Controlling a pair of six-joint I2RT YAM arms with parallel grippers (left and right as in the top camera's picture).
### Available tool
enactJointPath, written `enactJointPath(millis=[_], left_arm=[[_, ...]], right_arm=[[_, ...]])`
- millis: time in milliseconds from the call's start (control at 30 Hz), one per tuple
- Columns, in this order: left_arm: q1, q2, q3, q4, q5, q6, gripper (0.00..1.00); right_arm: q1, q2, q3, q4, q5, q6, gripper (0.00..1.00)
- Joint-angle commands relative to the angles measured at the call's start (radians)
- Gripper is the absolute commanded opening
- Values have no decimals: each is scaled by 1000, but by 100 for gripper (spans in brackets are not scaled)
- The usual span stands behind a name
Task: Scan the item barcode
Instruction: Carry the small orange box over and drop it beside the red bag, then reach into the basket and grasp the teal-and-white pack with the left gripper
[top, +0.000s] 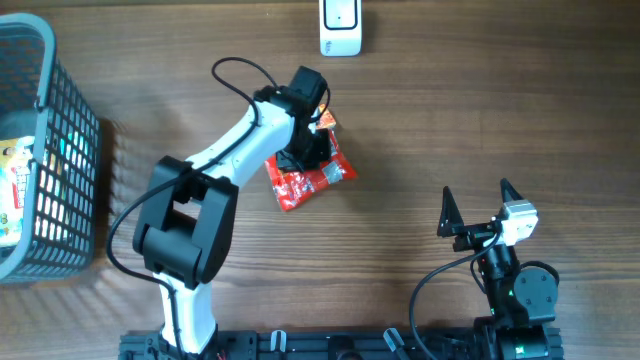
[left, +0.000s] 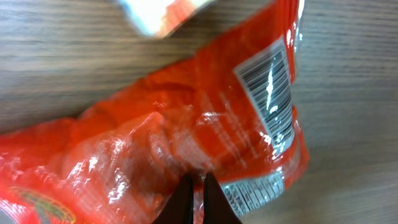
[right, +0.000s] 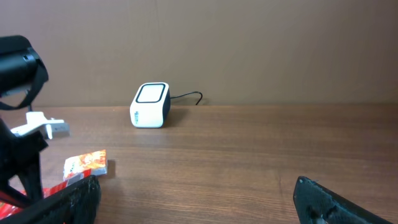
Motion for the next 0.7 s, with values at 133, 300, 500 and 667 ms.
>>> enactJointPath(millis=[133, 300, 500, 667], left_arm=[[176, -201, 475, -227, 8, 17, 34], [383, -356, 629, -296, -102, 95, 98], [752, -451, 629, -294, -138, 92, 100], [1048, -393, 613, -329, -137, 84, 100]], right_arm=[[4, -3, -1, 2, 6, -14, 99], [4, -3, -1, 2, 6, -14, 100], [4, -3, -1, 2, 6, -14, 100], [4, -3, -1, 2, 6, -14, 100]])
